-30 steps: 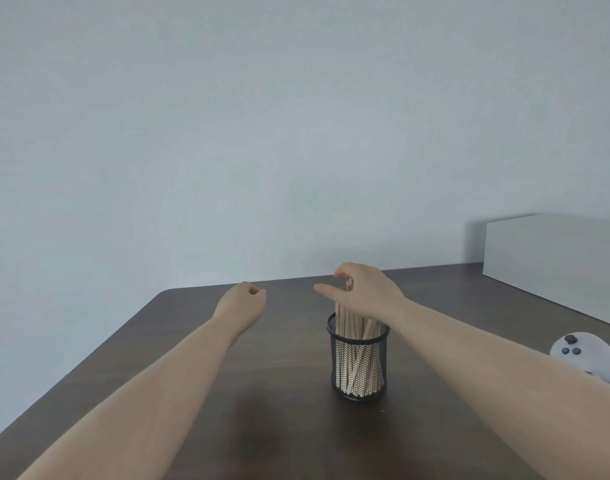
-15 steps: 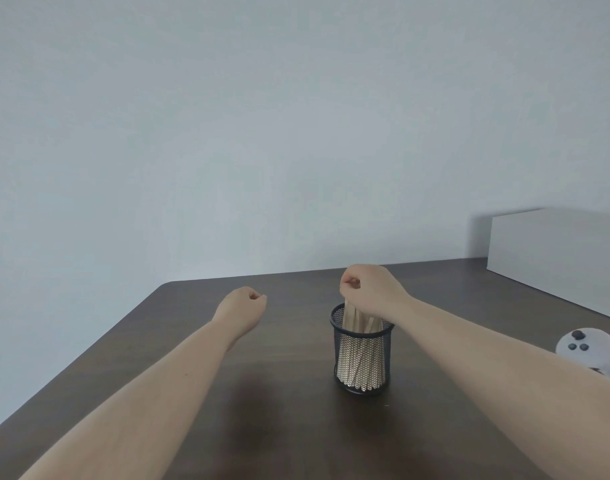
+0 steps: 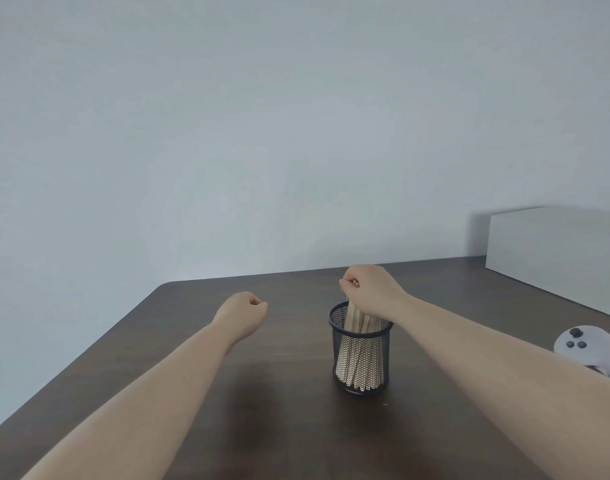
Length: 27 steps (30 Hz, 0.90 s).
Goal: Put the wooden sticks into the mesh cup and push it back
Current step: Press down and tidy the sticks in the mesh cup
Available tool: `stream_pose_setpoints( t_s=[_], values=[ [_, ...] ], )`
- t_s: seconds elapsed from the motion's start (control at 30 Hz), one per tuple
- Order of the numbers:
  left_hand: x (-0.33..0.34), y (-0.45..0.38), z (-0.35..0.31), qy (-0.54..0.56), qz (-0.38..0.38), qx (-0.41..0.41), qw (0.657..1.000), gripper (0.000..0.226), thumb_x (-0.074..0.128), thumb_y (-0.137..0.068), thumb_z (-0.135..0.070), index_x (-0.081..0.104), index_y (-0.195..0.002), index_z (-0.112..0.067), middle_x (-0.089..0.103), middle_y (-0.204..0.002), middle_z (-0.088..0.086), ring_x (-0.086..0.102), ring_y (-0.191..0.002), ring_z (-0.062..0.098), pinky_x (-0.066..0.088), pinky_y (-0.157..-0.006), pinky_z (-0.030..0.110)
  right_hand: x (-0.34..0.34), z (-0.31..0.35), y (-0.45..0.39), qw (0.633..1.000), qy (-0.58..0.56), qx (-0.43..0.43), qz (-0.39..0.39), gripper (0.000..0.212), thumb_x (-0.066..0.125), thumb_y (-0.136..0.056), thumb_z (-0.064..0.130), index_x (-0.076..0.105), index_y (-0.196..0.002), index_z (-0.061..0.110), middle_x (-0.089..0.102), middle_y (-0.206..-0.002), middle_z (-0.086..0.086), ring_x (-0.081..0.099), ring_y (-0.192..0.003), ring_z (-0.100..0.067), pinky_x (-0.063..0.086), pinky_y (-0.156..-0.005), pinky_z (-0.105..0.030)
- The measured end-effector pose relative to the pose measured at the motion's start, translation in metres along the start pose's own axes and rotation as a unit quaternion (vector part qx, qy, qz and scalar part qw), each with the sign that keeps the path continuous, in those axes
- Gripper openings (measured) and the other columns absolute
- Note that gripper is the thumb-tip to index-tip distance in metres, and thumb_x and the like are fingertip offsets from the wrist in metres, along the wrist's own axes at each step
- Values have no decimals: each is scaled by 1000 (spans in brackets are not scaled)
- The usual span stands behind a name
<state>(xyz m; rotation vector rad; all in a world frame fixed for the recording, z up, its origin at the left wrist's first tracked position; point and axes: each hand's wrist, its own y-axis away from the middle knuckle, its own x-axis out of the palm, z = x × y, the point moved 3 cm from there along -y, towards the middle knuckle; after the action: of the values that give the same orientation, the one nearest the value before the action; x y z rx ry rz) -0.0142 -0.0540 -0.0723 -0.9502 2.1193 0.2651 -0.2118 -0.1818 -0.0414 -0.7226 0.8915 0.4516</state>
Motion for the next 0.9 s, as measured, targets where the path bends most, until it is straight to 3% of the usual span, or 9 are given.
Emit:
stream_pose_setpoints(
  t_s=[0.1, 0.23, 0.33, 0.43, 0.5, 0.57, 0.63, 0.7, 0.9],
  values=[
    [-2, 1, -2, 5, 0, 4, 1000, 25, 47, -94, -28, 63, -104, -12, 61, -99, 1, 55, -91, 22, 43, -80, 30, -3, 1, 2, 998, -55, 17, 9, 45, 43, -98, 40, 64, -87, 2, 67, -82, -8, 56, -65, -14, 43, -72, -31],
    [-7, 1, -4, 4, -4, 10, 1000, 26, 47, -94, -29, 63, -105, -12, 60, -102, 1, 55, -94, 22, 43, -80, 30, -16, 1, 5, 977, -205, 51, 8, 57, 35, -100, 47, 66, -115, 1, 69, -119, -8, 63, -109, -23, 45, -95, -33],
    [-9, 1, -4, 8, -7, 12, 1000, 25, 47, -94, -29, 63, -105, -12, 60, -103, 1, 54, -95, 22, 42, -79, 30, -27, -16, 9, 949, -301, 93, -12, 44, 36, -102, 39, 64, -117, 8, 69, -116, -5, 62, -112, -19, 48, -98, -33],
    [-10, 0, -3, 10, -12, 9, 1000, 25, 47, -94, -28, 63, -103, -11, 61, -102, 1, 55, -93, 22, 42, -78, 30, -29, -44, 15, 926, -345, 150, -28, 29, 42, -97, 11, 64, -116, 5, 69, -111, -9, 64, -106, -22, 52, -95, -35],
    [-9, -1, -2, 11, -12, 7, 1000, 25, 46, -94, -28, 63, -102, -10, 61, -101, 2, 54, -90, 22, 42, -78, 30, -19, -65, 23, 933, -312, 179, 24, 42, 42, -86, -9, 61, -122, 4, 67, -117, -11, 62, -104, -20, 55, -85, -31],
    [-9, -1, -1, 9, -11, 7, 1000, 25, 46, -94, -28, 63, -98, -10, 61, -97, 2, 54, -86, 21, 42, -76, 29, -2, -80, 34, 936, -275, 164, 149, 61, 45, -73, -14, 58, -128, 10, 63, -128, -8, 58, -117, -18, 53, -84, -28],
    [-7, 0, -1, 4, -8, 9, 1000, 24, 46, -94, -28, 62, -95, -10, 61, -95, 2, 53, -83, 21, 41, -74, 28, 18, -90, 44, 886, -349, 136, 275, 74, 51, -64, -15, 55, -131, 15, 59, -137, -5, 50, -132, -18, 43, -107, -36],
    [-6, 0, -1, 1, -7, 8, 1000, 24, 46, -94, -28, 63, -98, -10, 62, -99, 3, 55, -89, 22, 41, -76, 29, 24, -82, 52, 829, -418, 104, 357, 80, 54, -66, -23, 50, -135, 17, 55, -141, 0, 48, -134, -14, 32, -115, -34],
    [-4, -1, 2, 2, -7, 1, 1000, 24, 47, -94, -28, 63, -100, -11, 61, -97, 2, 55, -91, 22, 42, -78, 29, 24, -53, 57, 800, -441, 16, 407, 76, 57, -79, -26, 44, -138, 19, 57, -137, 1, 56, -124, -9, 47, -98, -20]
  ],
)
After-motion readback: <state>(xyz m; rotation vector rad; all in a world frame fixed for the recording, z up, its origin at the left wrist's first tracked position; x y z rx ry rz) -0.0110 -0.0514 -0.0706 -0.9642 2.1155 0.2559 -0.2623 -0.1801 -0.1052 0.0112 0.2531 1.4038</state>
